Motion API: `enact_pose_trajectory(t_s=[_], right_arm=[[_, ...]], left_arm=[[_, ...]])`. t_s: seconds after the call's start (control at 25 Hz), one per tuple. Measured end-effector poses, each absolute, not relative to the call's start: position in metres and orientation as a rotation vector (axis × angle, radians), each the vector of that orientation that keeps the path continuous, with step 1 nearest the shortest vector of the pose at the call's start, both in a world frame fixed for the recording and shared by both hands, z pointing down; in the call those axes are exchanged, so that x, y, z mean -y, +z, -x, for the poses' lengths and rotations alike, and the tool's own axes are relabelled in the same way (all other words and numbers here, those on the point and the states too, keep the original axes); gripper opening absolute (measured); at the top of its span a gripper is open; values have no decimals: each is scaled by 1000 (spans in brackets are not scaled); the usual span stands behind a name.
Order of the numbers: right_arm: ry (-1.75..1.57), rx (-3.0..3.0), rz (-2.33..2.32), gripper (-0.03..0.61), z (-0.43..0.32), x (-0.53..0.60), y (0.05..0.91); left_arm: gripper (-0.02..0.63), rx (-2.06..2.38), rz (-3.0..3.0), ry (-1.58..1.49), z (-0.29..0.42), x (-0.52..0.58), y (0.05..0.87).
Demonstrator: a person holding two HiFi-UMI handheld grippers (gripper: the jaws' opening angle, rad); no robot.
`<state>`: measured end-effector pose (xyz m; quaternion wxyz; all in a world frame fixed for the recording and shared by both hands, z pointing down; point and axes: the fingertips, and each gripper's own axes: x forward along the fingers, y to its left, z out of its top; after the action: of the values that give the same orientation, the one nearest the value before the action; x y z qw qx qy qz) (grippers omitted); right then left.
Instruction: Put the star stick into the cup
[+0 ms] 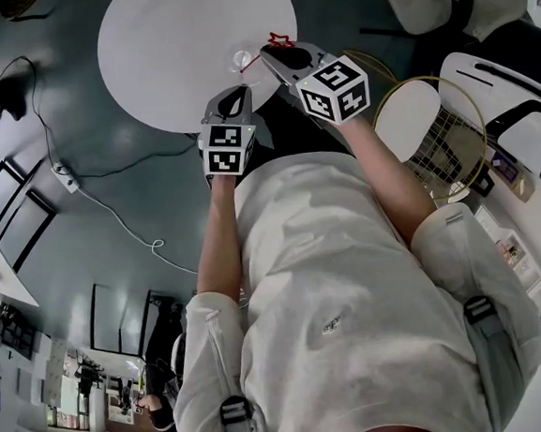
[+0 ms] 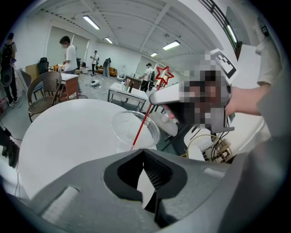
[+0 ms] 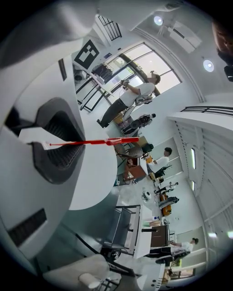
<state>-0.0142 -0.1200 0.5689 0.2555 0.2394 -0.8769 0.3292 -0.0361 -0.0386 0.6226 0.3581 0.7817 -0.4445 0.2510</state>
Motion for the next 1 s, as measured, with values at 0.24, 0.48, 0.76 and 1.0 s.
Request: enact_pose_trajectory(t_s=[0.24, 0.48, 0.76, 1.0], right_arm=[[860, 2354, -633, 29, 15, 111, 578], [843, 2334, -629, 29, 16, 107, 585], [861, 2320, -637, 31, 8, 103, 589], [872, 2296, -633, 50, 4, 100, 598]], left_arm=[[11, 1145, -2015, 650, 38, 40, 621], [11, 1139, -2012, 651, 41, 38, 622], [11, 1145, -2011, 652, 37, 35, 621], [11, 1149, -2008, 648, 37, 33, 623]])
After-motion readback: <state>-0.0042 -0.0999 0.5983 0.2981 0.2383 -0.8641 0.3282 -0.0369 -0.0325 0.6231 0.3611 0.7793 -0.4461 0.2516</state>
